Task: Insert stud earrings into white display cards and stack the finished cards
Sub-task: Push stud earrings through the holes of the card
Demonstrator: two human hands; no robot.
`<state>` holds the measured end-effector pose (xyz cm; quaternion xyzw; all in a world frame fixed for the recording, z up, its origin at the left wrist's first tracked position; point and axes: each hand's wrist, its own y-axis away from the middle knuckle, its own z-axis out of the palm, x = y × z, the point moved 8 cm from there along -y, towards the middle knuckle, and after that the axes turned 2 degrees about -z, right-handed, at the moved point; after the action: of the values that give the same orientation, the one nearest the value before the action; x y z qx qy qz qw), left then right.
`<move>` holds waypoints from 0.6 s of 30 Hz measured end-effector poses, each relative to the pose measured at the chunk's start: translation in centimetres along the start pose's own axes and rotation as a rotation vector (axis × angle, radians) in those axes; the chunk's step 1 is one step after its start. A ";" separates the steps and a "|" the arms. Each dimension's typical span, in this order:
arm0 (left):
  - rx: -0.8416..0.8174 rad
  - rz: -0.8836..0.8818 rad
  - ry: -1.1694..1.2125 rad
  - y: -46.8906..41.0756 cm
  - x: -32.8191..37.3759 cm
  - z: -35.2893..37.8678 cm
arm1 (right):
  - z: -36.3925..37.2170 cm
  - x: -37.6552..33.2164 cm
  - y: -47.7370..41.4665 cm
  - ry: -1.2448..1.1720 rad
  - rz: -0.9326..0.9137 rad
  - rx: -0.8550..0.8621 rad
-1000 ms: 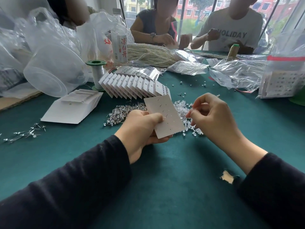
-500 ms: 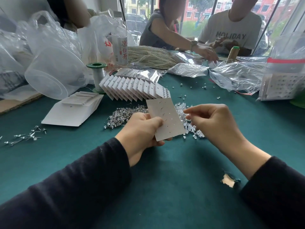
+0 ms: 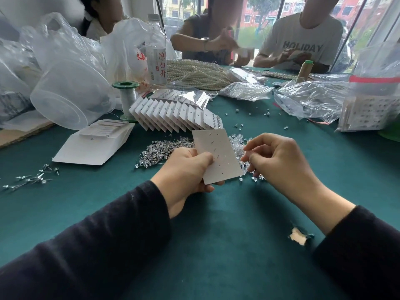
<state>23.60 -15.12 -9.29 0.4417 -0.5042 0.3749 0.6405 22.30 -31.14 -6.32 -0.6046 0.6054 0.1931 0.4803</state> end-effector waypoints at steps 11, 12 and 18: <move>0.023 0.036 -0.066 0.1 0.2 0.2 | -0.2 -2.9 1.0 -0.053 -0.123 0.057; 0.030 0.047 -0.079 0.1 0.2 0.2 | 0.0 -3.7 1.4 -0.075 -0.165 0.062; 0.050 0.112 -0.149 0.3 0.5 0.8 | 1.9 -5.3 2.3 0.047 -0.246 0.003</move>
<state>23.13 -15.77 -8.67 0.4555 -0.5645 0.3888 0.5680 19.78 -26.25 -3.67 -0.6780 0.5380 0.1173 0.4869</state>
